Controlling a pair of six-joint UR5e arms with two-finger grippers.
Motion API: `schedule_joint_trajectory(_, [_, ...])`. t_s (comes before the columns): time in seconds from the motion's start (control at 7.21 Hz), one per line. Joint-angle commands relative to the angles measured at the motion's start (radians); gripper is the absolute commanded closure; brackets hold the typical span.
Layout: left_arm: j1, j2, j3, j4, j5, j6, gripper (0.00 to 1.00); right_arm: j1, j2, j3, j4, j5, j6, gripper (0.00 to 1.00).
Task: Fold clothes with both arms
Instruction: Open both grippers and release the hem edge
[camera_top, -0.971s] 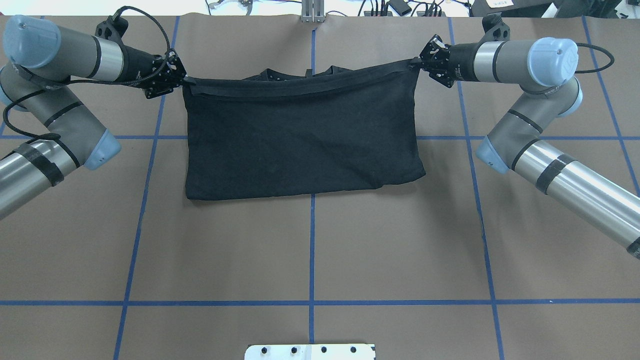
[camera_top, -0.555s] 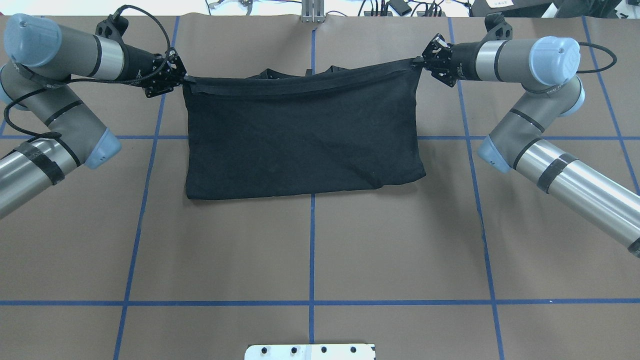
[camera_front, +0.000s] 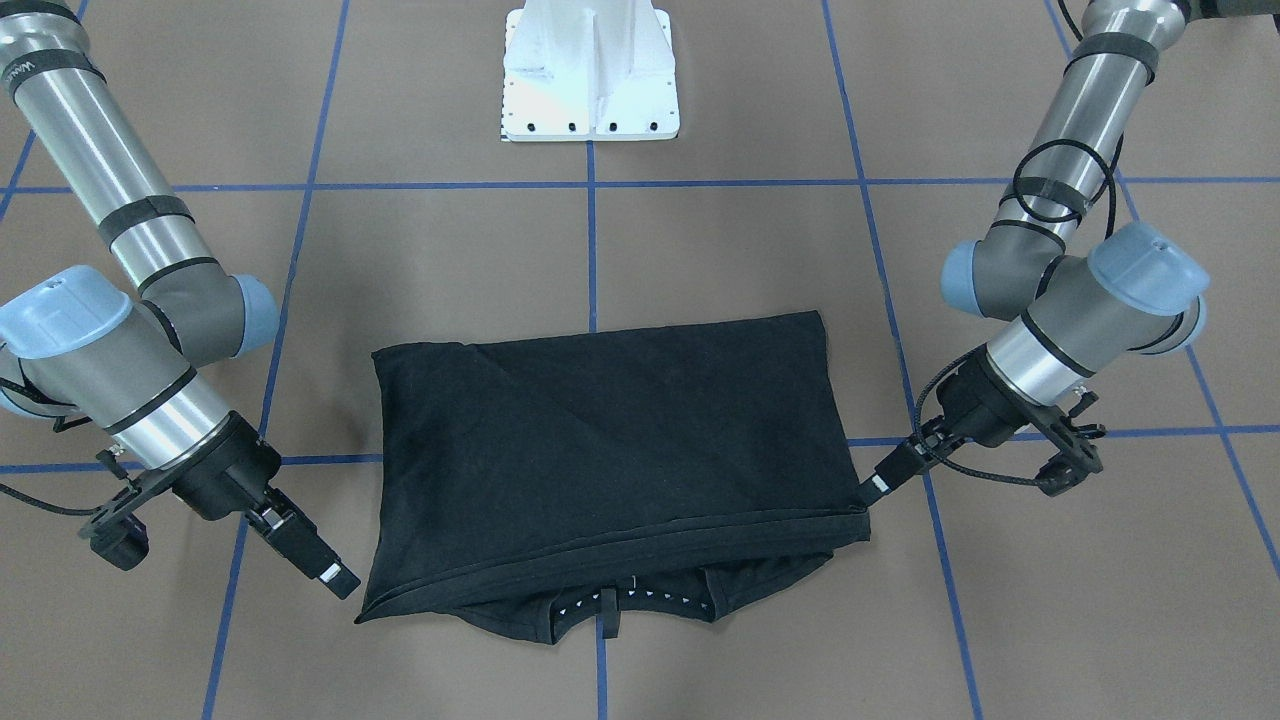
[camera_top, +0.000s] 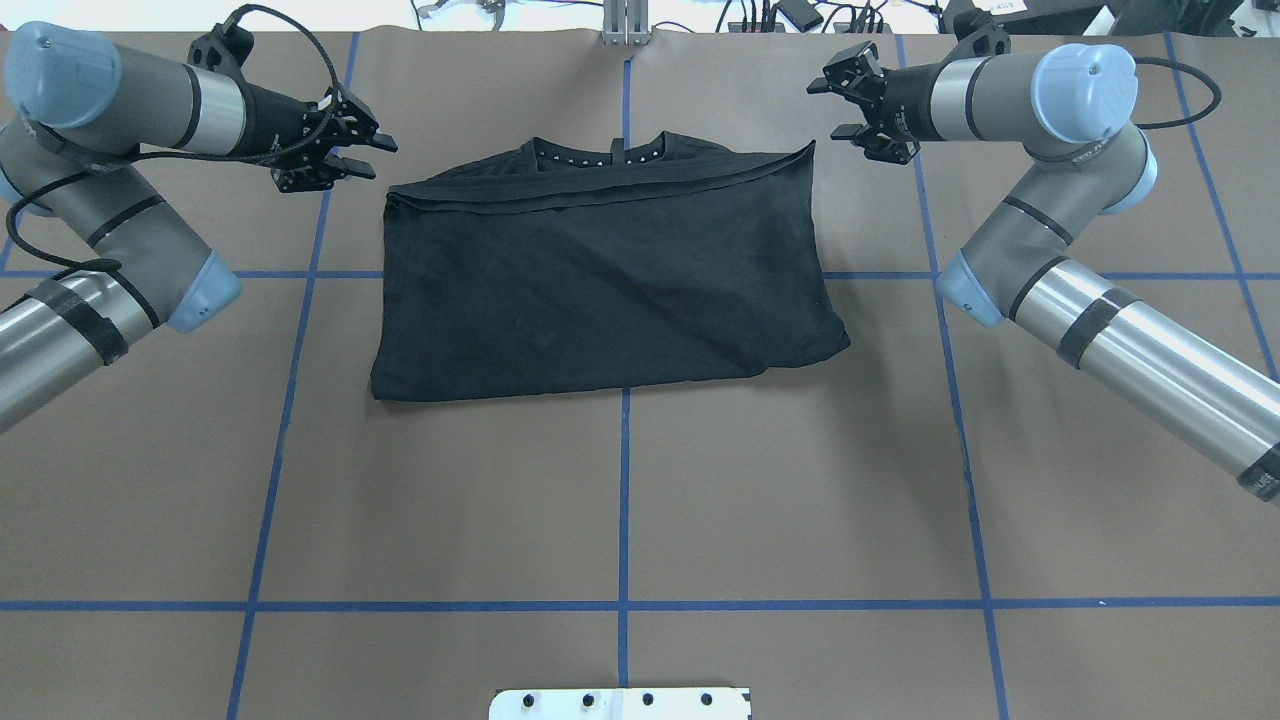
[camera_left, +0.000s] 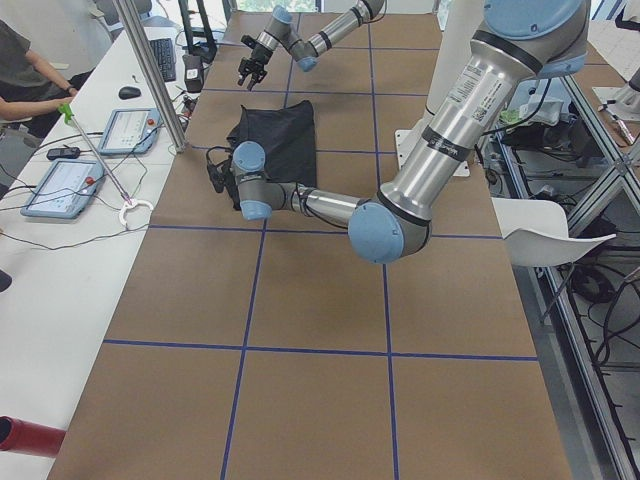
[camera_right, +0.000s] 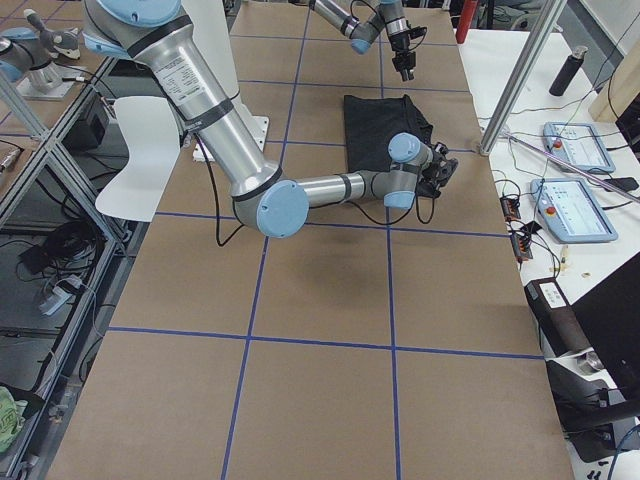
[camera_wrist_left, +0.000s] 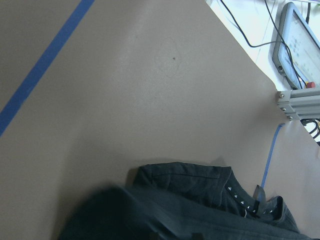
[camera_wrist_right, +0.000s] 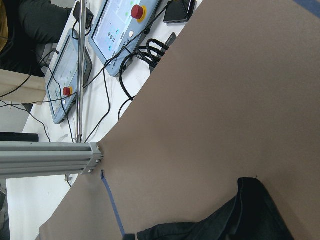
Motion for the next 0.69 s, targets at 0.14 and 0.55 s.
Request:
schedule_joint_trajectory(0.14, [-0.037, -0.005, 0.004, 0.017, -0.011, 0.003, 0.0, 0.003, 0.003, 0.017, -0.008, 0.076, -0.002, 0.0])
schedule_joint_trajectory(0.55, [-0.05, -0.005, -0.019, 0.024, -0.015, 0.002, 0.0, 0.029, -0.048, 0.144, -0.154, 0.278, -0.011, 0.0])
